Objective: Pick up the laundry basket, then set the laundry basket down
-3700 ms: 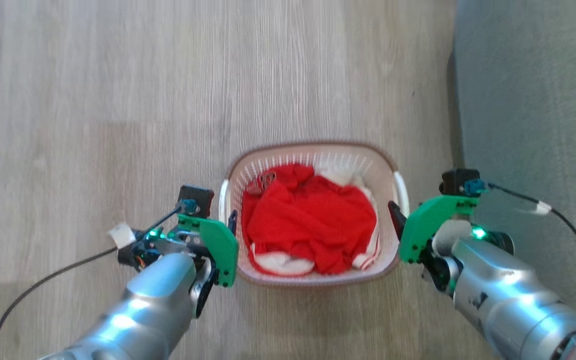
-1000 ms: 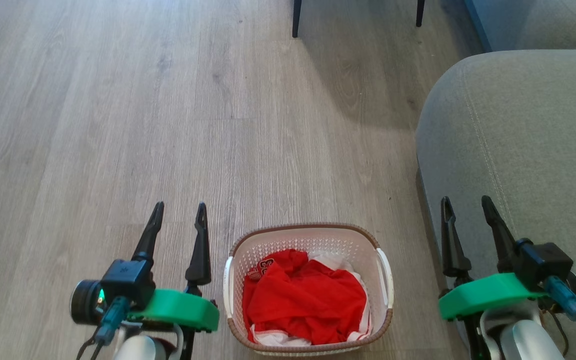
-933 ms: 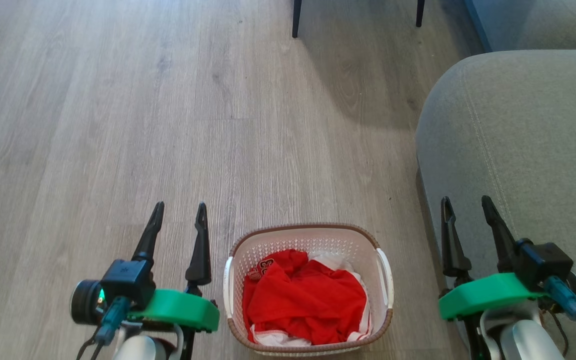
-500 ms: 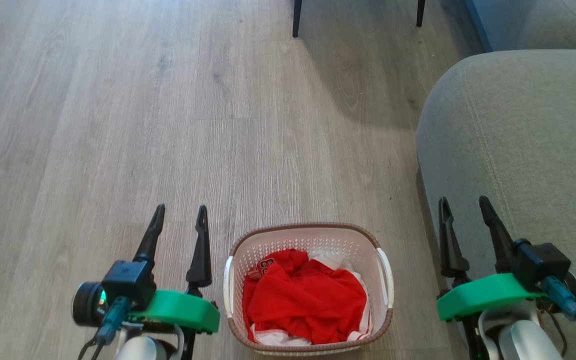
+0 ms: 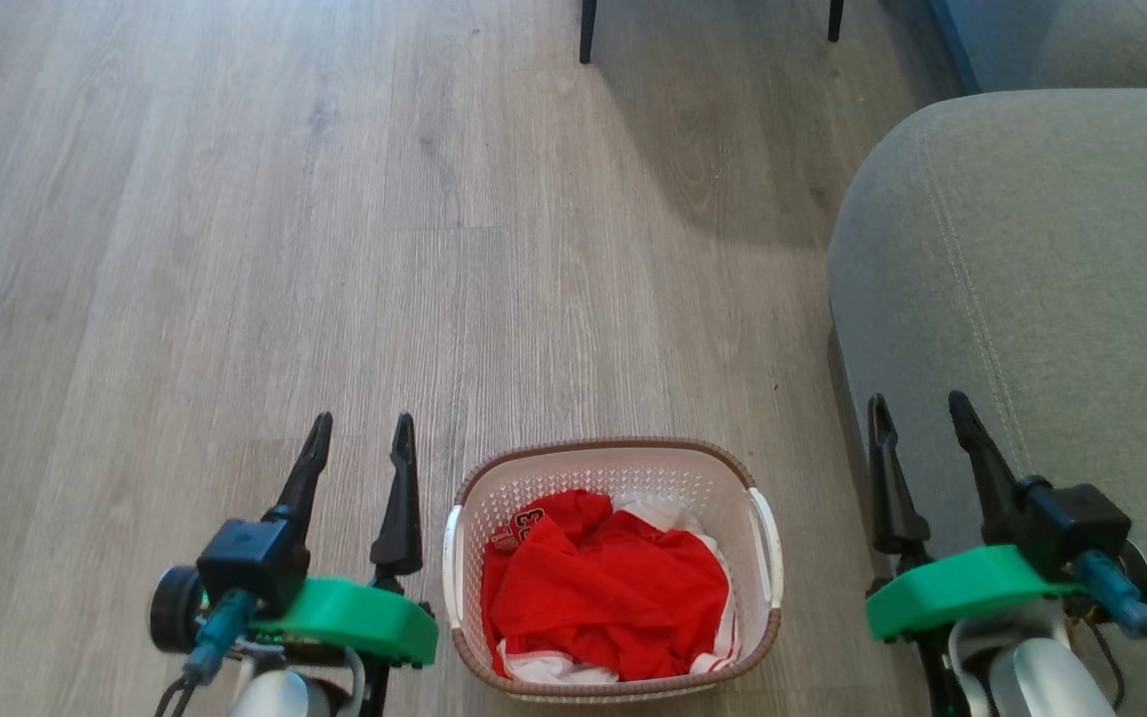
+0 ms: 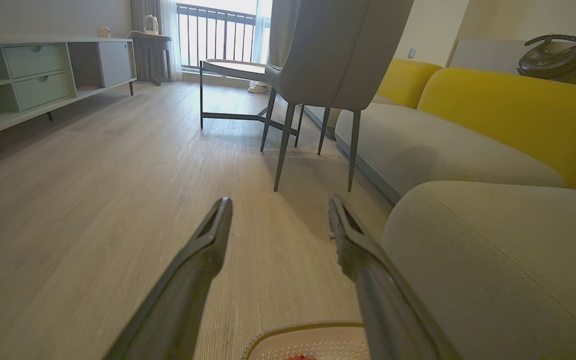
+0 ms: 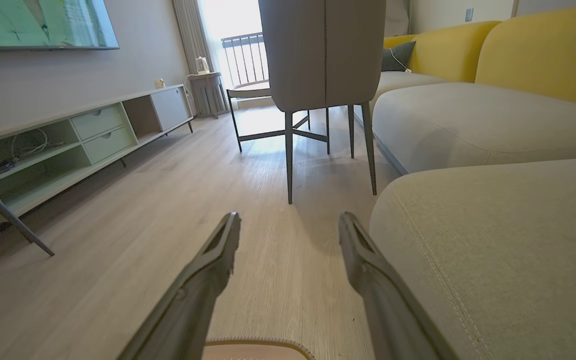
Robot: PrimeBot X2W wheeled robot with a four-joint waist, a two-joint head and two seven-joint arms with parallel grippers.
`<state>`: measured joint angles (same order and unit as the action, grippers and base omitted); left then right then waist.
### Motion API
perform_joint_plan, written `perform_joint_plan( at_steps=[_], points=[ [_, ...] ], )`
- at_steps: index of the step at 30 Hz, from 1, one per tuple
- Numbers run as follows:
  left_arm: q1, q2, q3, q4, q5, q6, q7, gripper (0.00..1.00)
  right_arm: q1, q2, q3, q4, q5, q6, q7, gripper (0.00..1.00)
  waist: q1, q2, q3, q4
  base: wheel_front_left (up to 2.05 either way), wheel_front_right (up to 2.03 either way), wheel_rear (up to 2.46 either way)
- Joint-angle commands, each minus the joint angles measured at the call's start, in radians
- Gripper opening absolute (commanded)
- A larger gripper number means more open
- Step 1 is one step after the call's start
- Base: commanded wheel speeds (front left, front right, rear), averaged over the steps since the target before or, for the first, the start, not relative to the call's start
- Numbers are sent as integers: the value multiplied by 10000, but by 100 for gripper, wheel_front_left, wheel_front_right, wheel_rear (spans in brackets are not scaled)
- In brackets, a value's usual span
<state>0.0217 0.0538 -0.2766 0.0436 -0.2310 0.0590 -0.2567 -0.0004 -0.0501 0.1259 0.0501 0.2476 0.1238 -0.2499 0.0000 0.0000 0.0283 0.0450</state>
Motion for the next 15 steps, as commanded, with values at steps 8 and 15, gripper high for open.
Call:
perform_joint_plan(
  at_steps=[8,15],
  points=[
    [95,25,29,419,-654,-116,67,0,125,-18,9,402,442,0,87,0,0,0,5,-27,0,0,0],
    [4,85,185,530,-1489,-219,228,0,36,-80,-63,512,1278,4,243,0,0,0,-10,-51,0,0,0]
  ],
)
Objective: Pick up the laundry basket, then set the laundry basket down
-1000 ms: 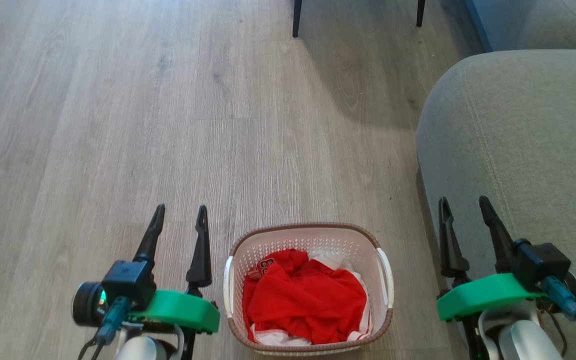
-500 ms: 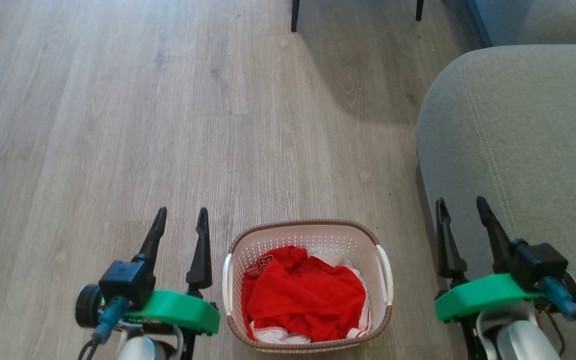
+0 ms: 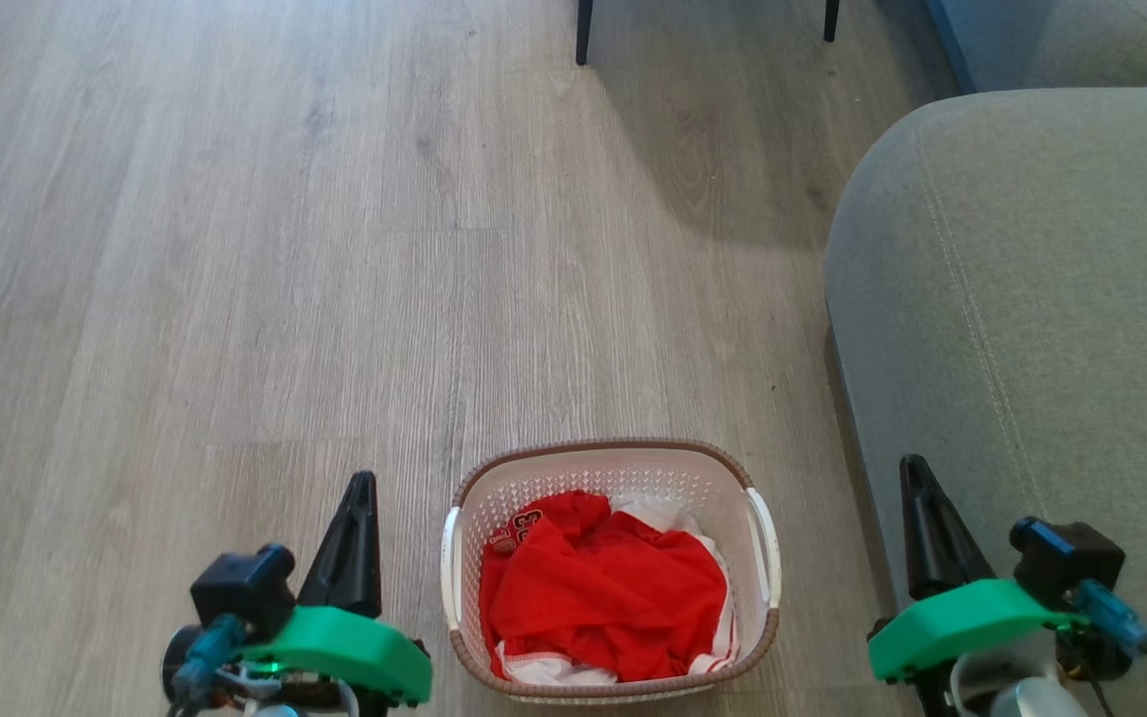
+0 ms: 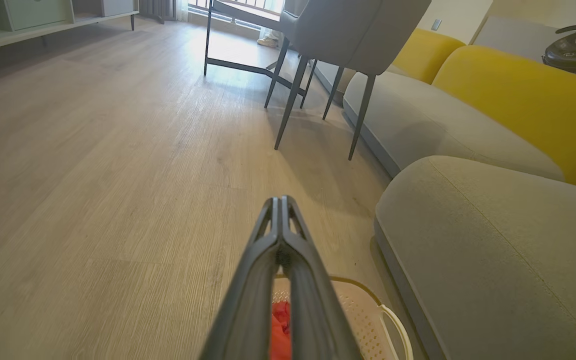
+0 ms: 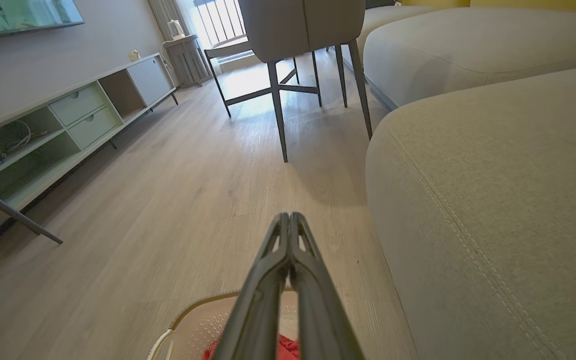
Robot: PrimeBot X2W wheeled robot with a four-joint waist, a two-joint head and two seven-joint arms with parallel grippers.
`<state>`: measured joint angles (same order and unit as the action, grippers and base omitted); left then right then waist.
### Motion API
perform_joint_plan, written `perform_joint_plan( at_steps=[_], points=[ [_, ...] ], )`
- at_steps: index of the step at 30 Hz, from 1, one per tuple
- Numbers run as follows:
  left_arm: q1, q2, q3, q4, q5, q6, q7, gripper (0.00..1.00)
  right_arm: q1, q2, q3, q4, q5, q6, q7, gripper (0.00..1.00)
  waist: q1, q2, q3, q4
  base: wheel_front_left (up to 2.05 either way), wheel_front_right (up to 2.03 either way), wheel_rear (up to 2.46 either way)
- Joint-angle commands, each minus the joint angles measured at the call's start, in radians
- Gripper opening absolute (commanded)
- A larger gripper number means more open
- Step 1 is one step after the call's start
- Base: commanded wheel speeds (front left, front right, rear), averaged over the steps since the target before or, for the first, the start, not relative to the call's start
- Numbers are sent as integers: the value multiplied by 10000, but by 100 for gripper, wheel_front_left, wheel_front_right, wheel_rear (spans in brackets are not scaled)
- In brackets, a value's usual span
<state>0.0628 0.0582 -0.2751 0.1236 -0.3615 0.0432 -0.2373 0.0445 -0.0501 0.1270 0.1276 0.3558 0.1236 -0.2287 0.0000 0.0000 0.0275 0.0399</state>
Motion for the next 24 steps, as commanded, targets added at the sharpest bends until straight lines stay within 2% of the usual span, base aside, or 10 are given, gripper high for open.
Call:
perform_joint_plan(
  at_steps=[1,24],
  points=[
    [-422,48,192,-251,-301,-78,56,0,-426,-87,-84,-247,314,7,52,0,0,0,-3,-5,0,0,0],
    [-705,173,731,104,-2948,-433,594,0,-645,-205,-369,39,2951,20,586,0,0,0,-53,-84,0,0,0]
  ],
)
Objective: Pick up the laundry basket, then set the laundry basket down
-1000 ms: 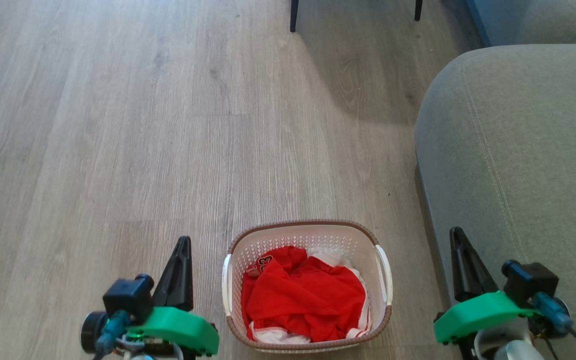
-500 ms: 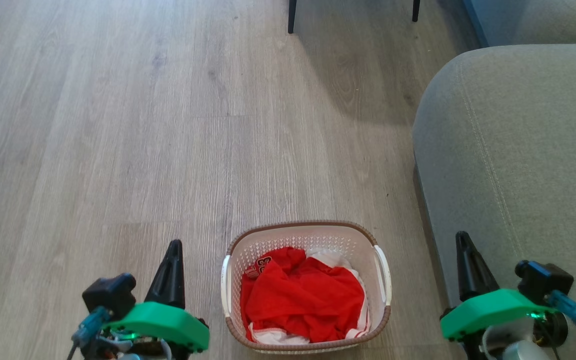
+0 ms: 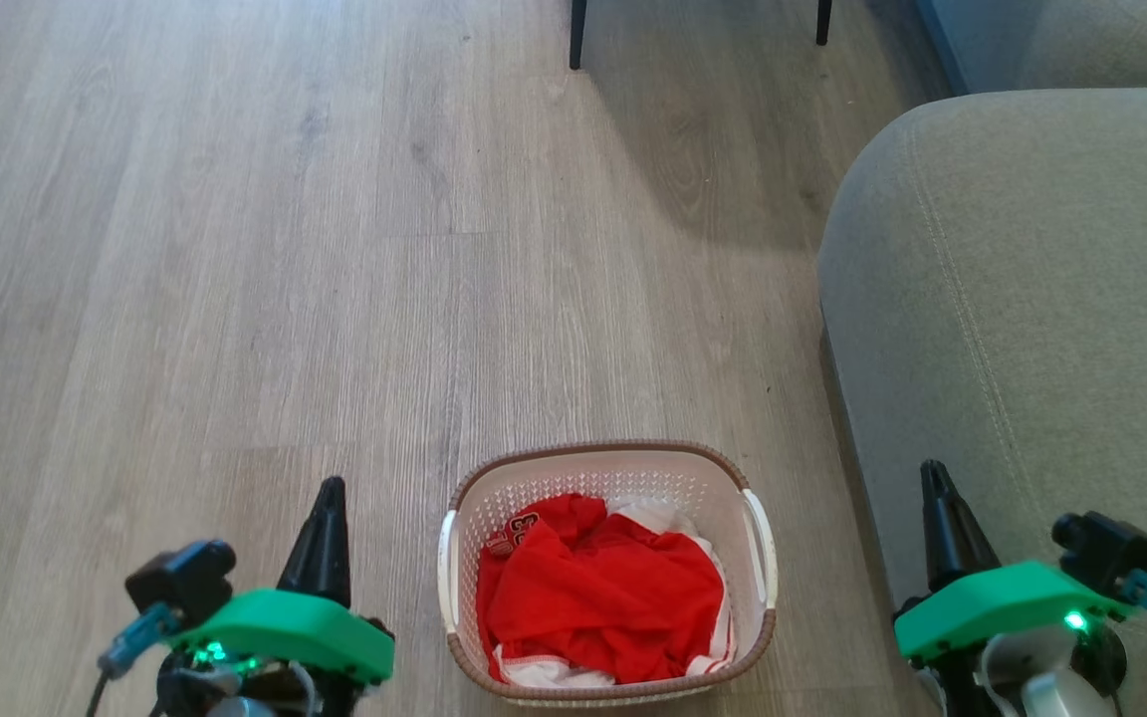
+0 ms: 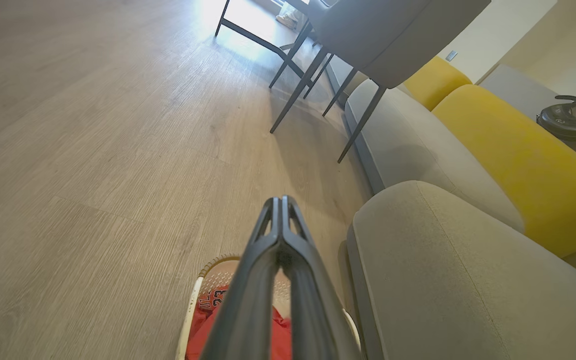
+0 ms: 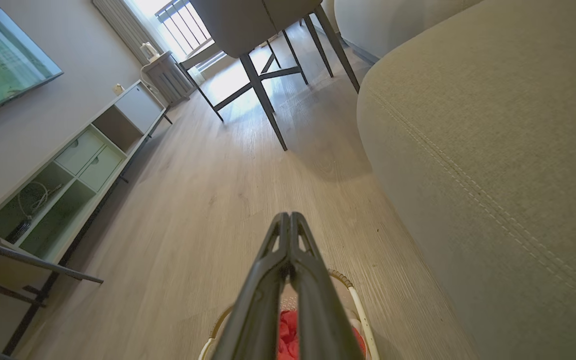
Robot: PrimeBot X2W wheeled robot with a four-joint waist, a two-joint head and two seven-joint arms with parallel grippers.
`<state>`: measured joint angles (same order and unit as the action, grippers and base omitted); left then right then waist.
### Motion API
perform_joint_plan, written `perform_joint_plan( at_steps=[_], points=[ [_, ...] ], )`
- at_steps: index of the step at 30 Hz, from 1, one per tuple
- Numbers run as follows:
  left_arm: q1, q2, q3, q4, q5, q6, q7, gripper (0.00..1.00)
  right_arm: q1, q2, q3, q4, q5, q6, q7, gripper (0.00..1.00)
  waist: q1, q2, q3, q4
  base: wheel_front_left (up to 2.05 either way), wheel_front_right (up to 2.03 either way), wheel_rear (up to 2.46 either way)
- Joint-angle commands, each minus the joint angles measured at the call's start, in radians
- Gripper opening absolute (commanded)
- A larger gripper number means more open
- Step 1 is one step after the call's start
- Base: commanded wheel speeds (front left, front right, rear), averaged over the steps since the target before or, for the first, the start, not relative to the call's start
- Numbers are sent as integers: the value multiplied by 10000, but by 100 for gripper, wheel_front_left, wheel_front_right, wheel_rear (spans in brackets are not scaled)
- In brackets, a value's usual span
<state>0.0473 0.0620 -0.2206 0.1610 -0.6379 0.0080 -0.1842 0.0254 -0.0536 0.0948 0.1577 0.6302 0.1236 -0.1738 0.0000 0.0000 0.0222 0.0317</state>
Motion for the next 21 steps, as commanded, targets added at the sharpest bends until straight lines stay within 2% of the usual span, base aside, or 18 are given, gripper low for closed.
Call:
perform_joint_plan(
  at_steps=[1,21],
  points=[
    [-560,138,213,-261,-298,-94,87,0,-463,-174,-62,-250,321,20,62,0,0,0,-3,-5,0,0,0],
    [-764,193,760,-38,-2539,-385,608,0,-645,-228,-376,-9,2560,32,580,0,0,0,-45,-75,0,0,0]
  ],
)
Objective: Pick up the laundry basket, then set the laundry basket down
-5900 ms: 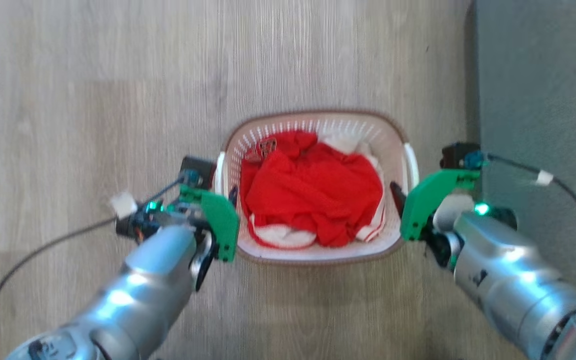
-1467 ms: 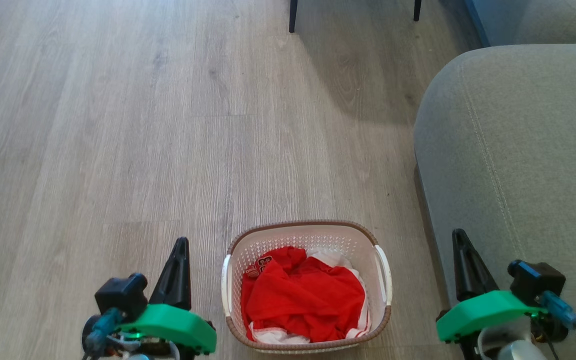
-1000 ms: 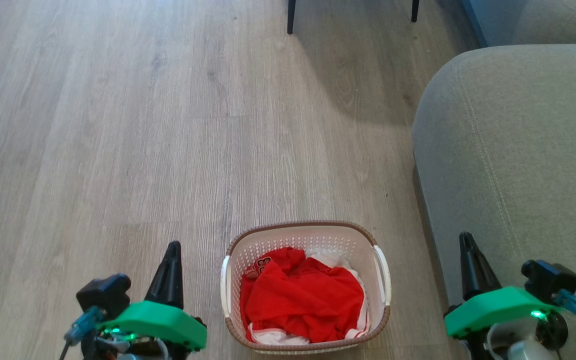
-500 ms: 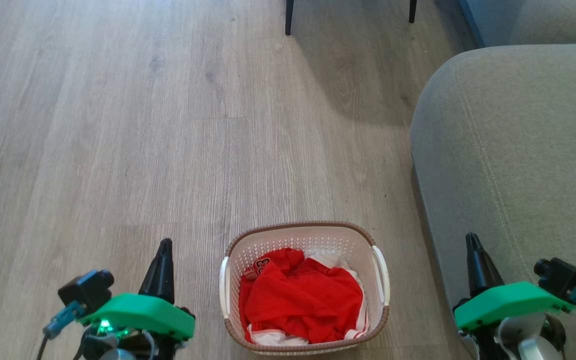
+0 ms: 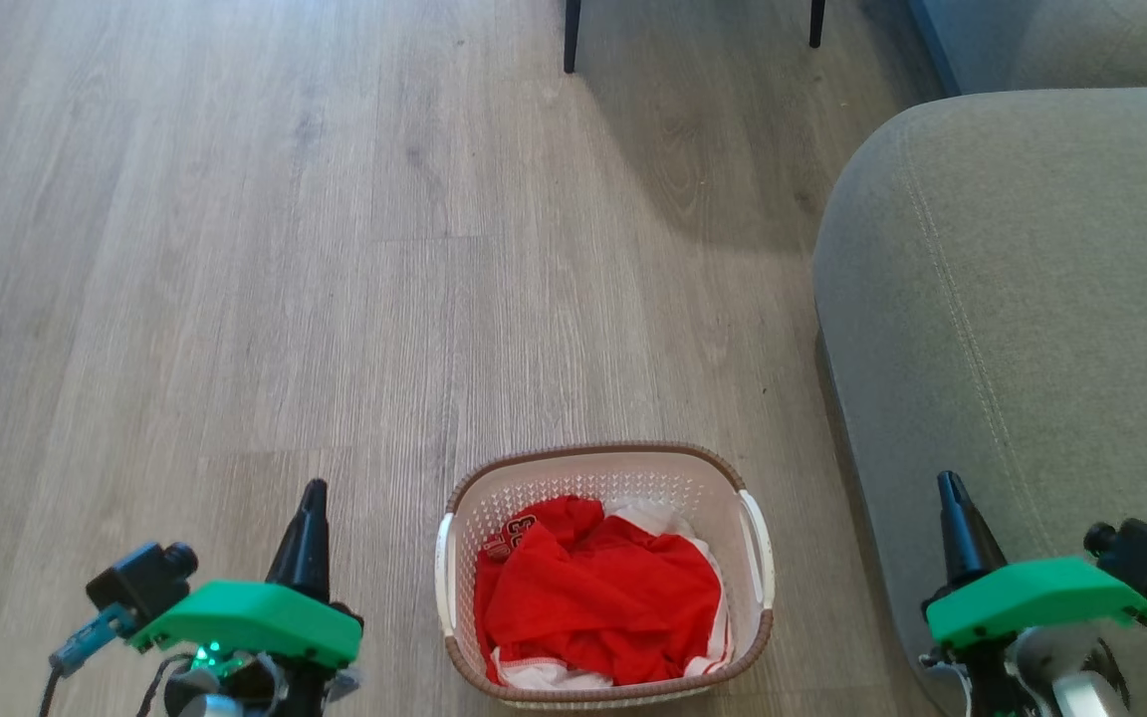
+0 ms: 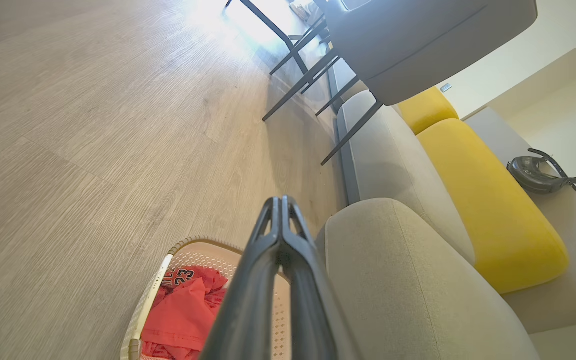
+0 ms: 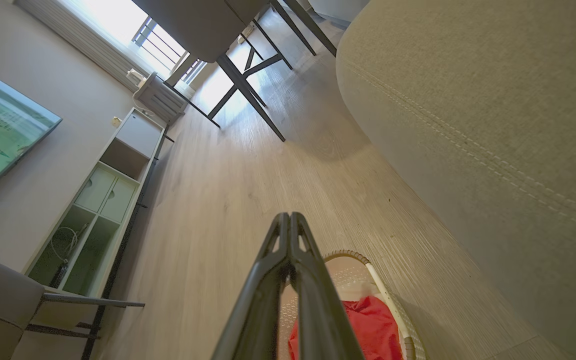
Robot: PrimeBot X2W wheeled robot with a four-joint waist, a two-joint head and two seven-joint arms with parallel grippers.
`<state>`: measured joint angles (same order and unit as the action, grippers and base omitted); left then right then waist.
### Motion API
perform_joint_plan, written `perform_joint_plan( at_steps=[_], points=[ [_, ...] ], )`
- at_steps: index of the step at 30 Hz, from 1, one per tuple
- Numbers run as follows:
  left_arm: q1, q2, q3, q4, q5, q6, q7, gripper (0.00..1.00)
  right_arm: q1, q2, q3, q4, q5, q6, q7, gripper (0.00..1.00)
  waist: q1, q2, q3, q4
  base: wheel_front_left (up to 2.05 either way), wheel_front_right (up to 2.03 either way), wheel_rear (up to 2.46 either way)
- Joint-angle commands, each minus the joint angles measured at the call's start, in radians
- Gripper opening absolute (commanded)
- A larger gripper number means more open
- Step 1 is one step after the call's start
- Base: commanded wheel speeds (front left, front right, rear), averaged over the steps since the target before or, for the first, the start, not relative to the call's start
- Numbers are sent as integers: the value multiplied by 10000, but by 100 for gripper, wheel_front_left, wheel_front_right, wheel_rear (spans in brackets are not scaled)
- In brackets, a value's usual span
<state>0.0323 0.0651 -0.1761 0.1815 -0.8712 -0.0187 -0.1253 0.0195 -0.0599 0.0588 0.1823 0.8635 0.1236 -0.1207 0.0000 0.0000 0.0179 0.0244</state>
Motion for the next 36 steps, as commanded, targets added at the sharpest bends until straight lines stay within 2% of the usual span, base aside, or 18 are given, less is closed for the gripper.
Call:
perform_joint_plan(
  at_steps=[1,36],
  points=[
    [-624,164,343,-231,-317,-132,47,0,-596,-167,-32,-242,338,32,75,0,0,0,-4,-6,0,0,0],
    [-990,186,1369,187,-4037,-624,1013,0,-914,-193,-656,176,4063,52,1026,0,0,0,-75,-125,0,0,0]
  ],
)
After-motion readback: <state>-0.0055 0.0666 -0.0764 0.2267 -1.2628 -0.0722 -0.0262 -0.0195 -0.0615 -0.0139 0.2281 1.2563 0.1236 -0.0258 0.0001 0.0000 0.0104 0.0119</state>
